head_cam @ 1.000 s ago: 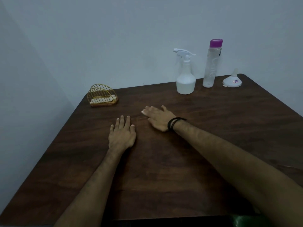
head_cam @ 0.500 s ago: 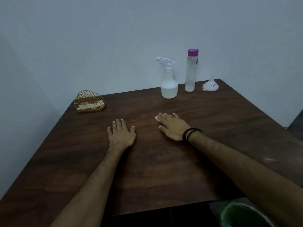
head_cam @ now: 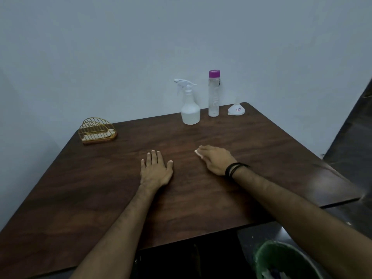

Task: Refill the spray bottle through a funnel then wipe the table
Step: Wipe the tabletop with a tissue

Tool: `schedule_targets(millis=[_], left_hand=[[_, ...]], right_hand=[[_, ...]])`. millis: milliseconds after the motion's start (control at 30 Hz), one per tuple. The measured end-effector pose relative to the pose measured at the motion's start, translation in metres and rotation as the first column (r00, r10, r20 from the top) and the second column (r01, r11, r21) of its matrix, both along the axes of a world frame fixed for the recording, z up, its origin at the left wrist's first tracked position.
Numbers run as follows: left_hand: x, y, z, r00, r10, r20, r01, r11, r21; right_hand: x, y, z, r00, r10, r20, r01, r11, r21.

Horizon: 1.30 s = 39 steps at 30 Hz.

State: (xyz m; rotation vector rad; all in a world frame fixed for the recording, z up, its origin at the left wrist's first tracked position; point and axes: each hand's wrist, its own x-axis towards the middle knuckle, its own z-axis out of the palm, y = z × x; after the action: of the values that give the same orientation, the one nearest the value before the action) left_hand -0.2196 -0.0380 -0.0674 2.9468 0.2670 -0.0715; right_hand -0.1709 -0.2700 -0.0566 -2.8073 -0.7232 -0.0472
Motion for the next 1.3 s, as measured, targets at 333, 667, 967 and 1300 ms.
schedule_targets(millis=[333,667,967,1300], left_hand=[[-0.035,-0.066,0.001,0.989,-0.146,0.018,0.146,0.989,-0.026],[-0.131,-0.236,-0.007,0.831,-0.456,0.317,0.523,0.835,-0.171],[-0.171,-0.322,-0.123,0.568,-0.776,0.275,0.815,0.576,-0.058],[-0.153,-0.321,-0.207,0.678,-0.640,-0.362,0.601,0.766,-0.229]], right_hand=[[-0.051,-0.031,0.004,0.953,-0.193,-0.232,0.300,0.681,0.668],[-0.161,-0.205,0.011,0.898,-0.064,-0.435,0.437,0.243,0.866],[-0.238,-0.306,-0.110,0.677,-0.163,-0.717,0.720,0.343,0.603],[-0.215,-0.287,-0.273,0.478,-0.562,-0.675,0.776,0.630,0.024]])
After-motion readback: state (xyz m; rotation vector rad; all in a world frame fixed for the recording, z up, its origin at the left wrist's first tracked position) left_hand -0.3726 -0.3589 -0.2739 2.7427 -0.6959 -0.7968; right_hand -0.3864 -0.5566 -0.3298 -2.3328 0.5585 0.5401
